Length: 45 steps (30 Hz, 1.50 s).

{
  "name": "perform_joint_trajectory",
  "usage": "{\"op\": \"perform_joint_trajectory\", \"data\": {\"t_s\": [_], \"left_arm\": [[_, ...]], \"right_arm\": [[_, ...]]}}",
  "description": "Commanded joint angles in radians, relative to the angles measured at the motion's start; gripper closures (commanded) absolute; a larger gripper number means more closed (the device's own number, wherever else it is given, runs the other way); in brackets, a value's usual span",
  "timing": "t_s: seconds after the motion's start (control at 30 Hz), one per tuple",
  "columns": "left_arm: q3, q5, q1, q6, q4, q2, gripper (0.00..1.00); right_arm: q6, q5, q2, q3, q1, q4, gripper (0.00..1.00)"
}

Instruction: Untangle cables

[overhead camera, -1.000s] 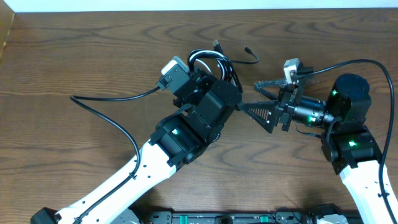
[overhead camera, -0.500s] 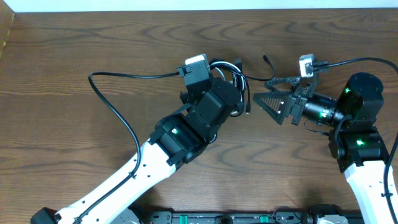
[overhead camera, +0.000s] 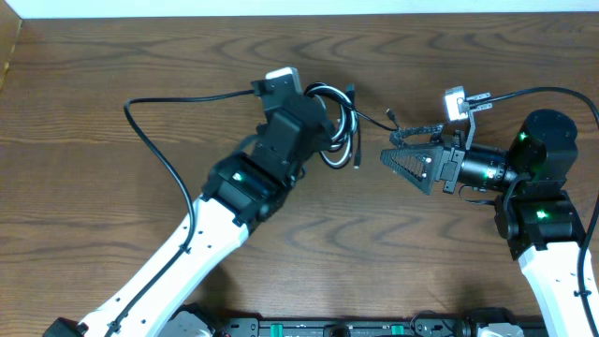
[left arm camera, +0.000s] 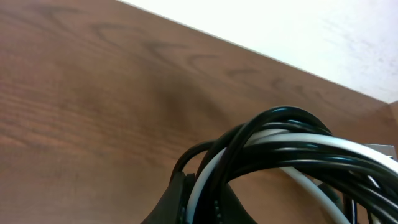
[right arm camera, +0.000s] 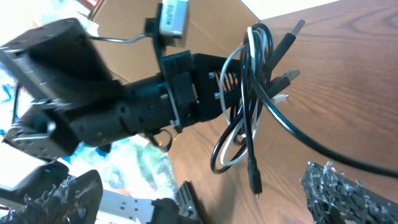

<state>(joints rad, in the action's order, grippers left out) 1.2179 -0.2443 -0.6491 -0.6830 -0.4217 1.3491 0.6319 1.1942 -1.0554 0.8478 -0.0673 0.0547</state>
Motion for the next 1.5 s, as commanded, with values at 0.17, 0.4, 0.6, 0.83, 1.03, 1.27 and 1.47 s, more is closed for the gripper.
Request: {"op": "perform_joint_trajectory", "data": {"t_s": [0.17,0.4,0.6,0.83,1.03,1.27,1.47], "left_arm": [[0.018,0.187,0.077,0.039,-0.084,-0.004,0.92],[0.018,0.204,0.077,0.154,-0.148,-0.001,0.92],[0.018,0.204,0.077,0.140,-0.070,0.015,0.93],[0.017,0.204,0.076,0.139,0.006,0.056,0.93],[0.018,0.215,0.076,0.059,0.029,0.092,0.93],[0.018,0.277,0.076,0.049,0.077,0.091,0.93],[0.018,0.320,0.076,0.049,0.080,0.091,0.93]], "right_arm": [[0.115,-0.037,0.011,0.001,-0.006,-0.002,0.01],[0.097,-0.089,0.010,0.001,-0.014,0.008,0.01],[0.090,-0.089,0.010,0.001,-0.101,0.008,0.01],[0.048,-0.113,0.010,0.001,-0.178,0.008,0.01],[0.039,-0.144,0.008,0.001,-0.216,0.011,0.01],[0.012,-0.259,-0.011,0.001,-0.220,0.097,0.01],[0.006,-0.251,-0.034,0.001,-0.222,0.097,0.01]]}}
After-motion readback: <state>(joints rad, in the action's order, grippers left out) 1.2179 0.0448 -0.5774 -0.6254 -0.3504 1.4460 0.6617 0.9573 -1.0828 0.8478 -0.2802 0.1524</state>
